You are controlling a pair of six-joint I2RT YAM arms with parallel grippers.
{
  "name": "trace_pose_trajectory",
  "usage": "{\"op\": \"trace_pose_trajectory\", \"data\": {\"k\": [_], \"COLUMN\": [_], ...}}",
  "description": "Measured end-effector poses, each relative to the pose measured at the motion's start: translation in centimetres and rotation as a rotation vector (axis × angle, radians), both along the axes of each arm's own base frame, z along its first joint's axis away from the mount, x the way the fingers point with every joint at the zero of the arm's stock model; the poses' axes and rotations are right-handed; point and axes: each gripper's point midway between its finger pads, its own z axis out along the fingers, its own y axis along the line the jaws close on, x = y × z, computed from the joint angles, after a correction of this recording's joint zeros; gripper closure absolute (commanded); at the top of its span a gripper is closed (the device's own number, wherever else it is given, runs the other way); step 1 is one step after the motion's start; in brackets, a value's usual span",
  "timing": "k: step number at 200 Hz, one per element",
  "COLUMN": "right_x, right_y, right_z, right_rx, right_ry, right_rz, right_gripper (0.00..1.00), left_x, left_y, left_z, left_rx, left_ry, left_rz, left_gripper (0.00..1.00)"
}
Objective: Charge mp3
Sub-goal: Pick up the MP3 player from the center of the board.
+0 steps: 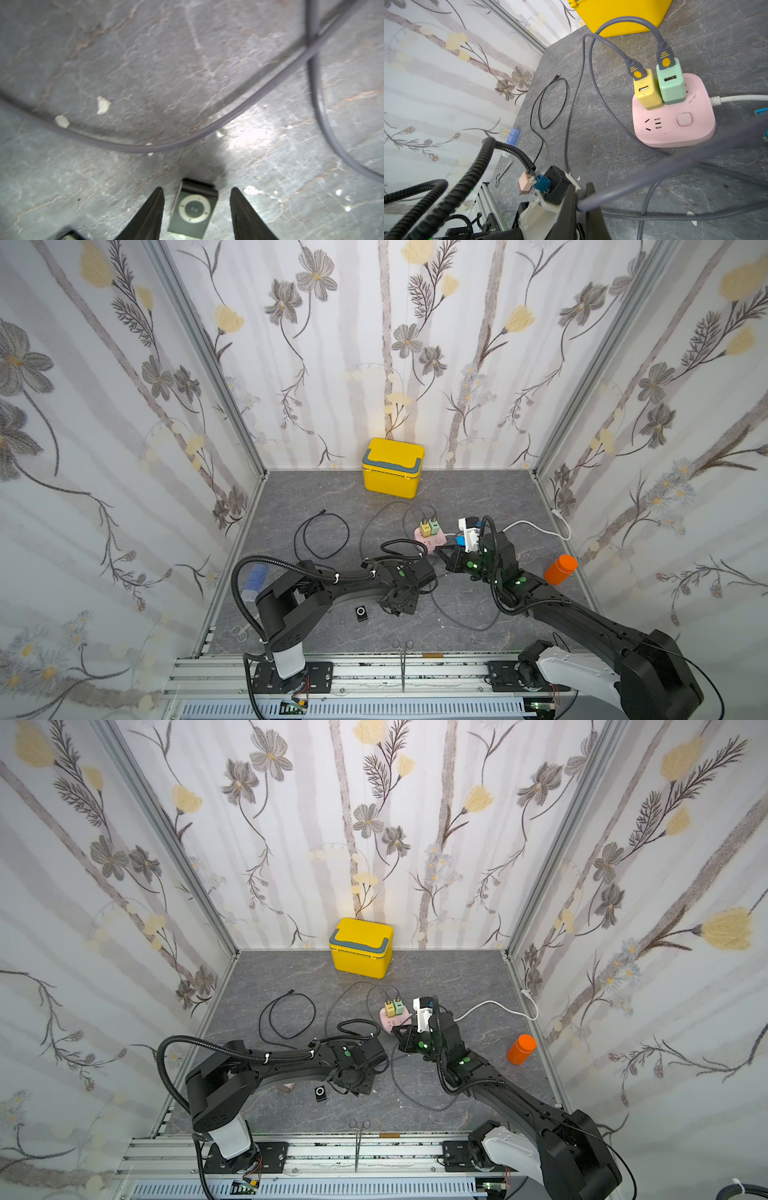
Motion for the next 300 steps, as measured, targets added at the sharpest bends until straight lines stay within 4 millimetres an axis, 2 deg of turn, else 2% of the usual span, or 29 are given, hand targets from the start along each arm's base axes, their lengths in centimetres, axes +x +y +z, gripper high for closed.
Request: {"op": "trace_pose_trajectory", "data": {"k": [182,267,300], "right_x": [-0.3,-0.5,-0.6], "right_y": [-0.3,-0.4,-0.5], "right_z": [0.2,-0.4,-0.7], "right_rx": [0.015,0.008,0.003], "right_ry": [0.006,0.018,0.022], "right_rz": [-0.01,-0.012,-0.015], "right_gripper": [1.0,1.0,1.0], "left_x": [-0.5,-0.5,-0.7], "left_y": [0.9,0.7,0.8], "left_z": [-0.9,-1.2,-1.2], "left_rx": [0.071,0.08,0.077], "left_ry": [0.004,0.011,0.013], "left_rz": [-0.075,-0.083,-0.083], "left_gripper": [0.51,0.61,0.57]}}
